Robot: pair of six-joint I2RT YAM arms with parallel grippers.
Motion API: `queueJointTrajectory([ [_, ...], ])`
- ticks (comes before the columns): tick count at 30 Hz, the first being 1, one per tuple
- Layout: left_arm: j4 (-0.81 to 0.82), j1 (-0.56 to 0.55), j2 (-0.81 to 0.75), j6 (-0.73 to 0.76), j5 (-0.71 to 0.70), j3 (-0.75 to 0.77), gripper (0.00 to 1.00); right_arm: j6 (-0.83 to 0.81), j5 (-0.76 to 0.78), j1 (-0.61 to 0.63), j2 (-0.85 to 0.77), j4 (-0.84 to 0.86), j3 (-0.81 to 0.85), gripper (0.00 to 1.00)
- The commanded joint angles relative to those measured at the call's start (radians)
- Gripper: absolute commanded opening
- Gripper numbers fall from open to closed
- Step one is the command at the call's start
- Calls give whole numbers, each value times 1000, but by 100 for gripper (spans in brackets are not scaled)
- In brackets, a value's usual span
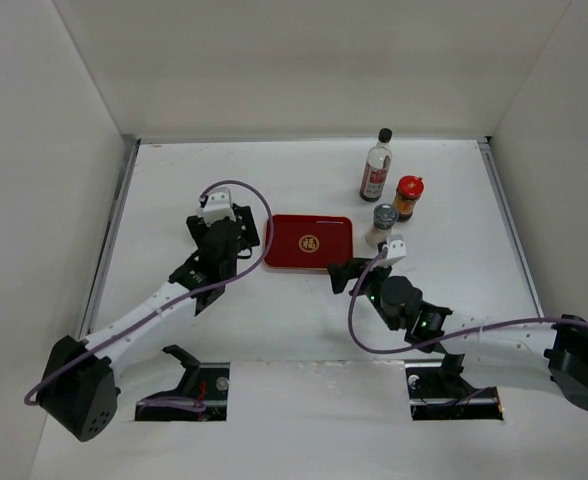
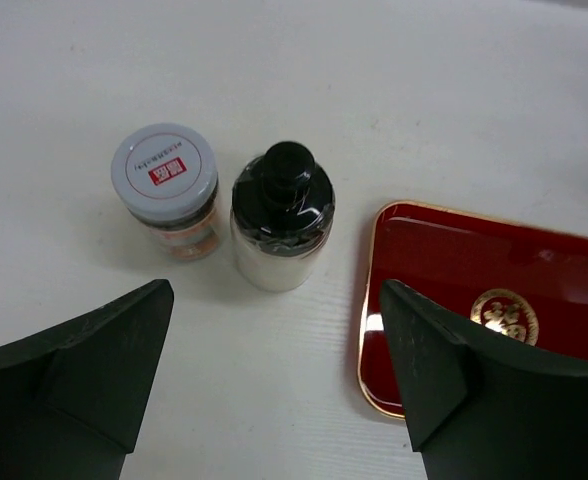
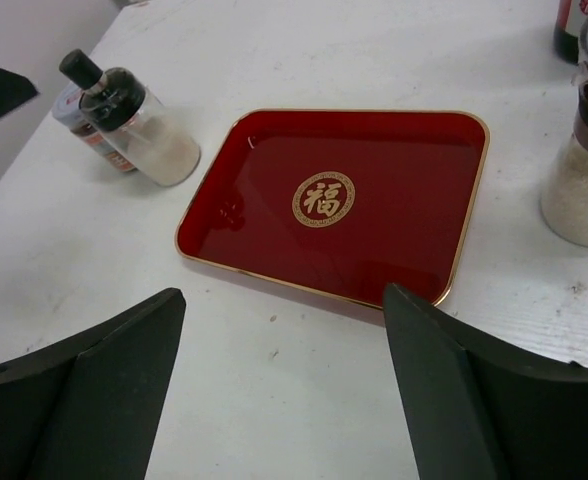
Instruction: Organize the condiment bottles
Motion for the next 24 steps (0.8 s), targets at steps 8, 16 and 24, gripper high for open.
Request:
queueJointTrajectory([
  [8, 149, 108, 228, 53, 128, 77, 84, 8, -65, -6, 45, 81, 10, 91],
  [16, 262, 130, 328, 81, 166, 108, 79, 10, -76, -8, 54, 83, 13, 92],
  [24, 278, 144, 443, 96, 157, 169, 71, 13, -80, -14, 53, 83, 13, 93],
])
